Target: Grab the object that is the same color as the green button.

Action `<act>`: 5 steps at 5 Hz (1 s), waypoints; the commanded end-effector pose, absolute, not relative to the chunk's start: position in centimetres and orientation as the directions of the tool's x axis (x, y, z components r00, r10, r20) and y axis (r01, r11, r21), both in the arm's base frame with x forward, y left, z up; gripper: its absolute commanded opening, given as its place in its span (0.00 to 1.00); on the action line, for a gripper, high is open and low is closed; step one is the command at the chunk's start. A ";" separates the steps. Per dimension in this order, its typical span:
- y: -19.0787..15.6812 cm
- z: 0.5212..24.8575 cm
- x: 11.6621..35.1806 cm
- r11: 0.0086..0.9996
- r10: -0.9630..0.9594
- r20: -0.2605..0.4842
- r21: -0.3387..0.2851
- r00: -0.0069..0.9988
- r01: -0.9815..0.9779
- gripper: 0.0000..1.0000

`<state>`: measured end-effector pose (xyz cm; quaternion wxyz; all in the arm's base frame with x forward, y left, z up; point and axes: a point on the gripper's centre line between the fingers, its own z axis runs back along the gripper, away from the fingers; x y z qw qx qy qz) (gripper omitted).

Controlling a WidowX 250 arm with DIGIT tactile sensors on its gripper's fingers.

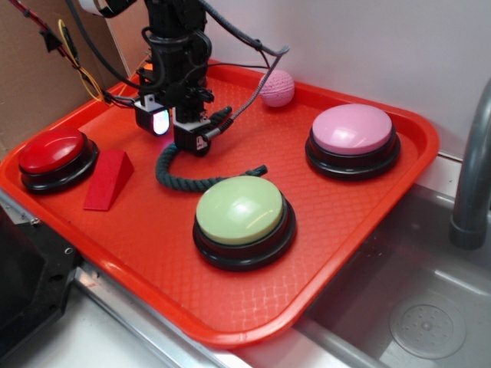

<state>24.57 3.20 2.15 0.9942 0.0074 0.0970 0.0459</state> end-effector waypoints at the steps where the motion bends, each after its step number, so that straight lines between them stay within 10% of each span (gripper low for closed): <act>1: 3.7 2.5 24.9 0.994 0.094 -0.174 0.066 0.980 -0.083 0.00; 5: 3.7 8.4 24.0 0.998 0.025 -0.127 0.064 0.992 -0.016 0.00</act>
